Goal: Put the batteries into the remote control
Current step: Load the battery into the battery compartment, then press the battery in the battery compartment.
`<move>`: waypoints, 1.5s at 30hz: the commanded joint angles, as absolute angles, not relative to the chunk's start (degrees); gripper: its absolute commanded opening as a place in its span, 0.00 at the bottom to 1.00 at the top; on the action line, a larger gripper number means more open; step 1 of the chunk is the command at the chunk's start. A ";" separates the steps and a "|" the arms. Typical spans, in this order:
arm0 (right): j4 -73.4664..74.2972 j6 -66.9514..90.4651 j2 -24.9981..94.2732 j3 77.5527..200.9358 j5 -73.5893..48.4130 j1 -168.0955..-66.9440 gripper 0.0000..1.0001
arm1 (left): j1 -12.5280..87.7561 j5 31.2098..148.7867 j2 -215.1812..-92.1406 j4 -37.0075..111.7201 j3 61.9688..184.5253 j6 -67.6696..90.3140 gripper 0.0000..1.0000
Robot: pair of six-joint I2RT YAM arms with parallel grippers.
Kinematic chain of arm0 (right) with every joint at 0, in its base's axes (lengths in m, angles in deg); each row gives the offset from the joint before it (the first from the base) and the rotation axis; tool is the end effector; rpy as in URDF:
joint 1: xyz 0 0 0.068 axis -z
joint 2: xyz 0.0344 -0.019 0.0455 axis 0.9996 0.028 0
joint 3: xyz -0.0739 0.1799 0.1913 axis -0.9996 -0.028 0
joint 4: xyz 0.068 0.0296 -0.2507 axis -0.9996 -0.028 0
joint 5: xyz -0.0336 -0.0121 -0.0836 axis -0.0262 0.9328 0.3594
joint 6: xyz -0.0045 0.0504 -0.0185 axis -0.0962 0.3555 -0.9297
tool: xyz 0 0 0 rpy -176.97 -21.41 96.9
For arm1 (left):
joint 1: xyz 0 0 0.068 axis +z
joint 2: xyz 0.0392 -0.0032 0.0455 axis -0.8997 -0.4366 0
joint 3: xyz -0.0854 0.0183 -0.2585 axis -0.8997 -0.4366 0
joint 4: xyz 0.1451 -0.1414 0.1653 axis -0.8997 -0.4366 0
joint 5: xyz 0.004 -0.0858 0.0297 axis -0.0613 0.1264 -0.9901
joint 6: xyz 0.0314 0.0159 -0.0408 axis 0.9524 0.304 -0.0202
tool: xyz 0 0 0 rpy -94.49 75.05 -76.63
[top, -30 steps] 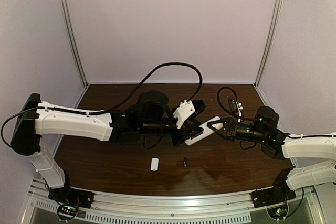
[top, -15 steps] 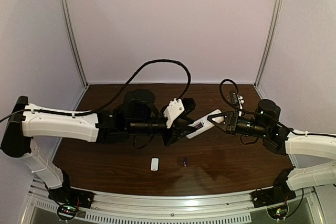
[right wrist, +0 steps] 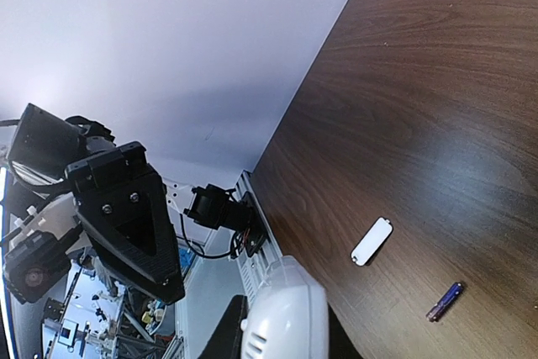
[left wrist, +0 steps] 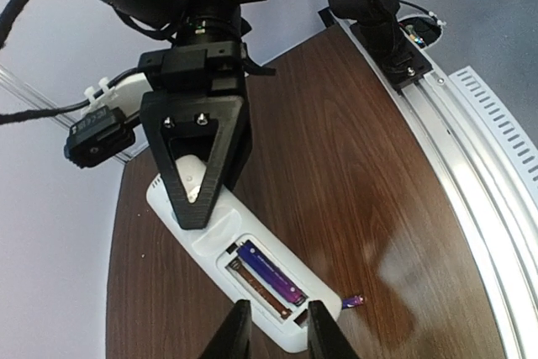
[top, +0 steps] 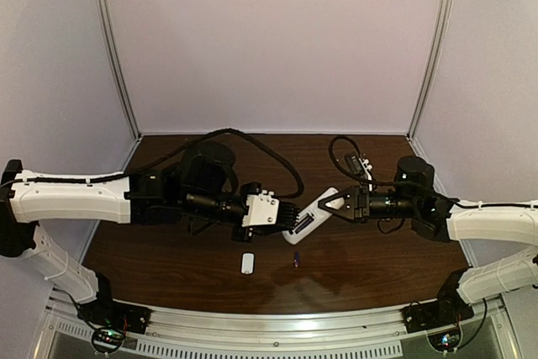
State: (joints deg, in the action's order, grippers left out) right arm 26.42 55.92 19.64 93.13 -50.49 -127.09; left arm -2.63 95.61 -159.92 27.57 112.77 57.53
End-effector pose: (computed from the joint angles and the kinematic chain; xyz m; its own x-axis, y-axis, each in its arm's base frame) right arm 0.1735 0.1713 0.2379 -0.8598 0.0083 -0.5105 -0.5026 0.1626 0.8491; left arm 0.1219 -0.3053 0.2971 0.4038 0.4578 -0.7921 0.9071 -0.0875 0.4118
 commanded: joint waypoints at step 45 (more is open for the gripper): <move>25.07 52.56 27.30 99.46 -53.28 -135.77 0.00 | -4.18 99.32 -168.08 18.60 119.12 65.28 0.14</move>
State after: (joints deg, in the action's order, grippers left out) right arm 25.11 54.11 27.86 97.50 -52.96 -135.42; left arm -3.87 99.52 -167.40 18.65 118.28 65.84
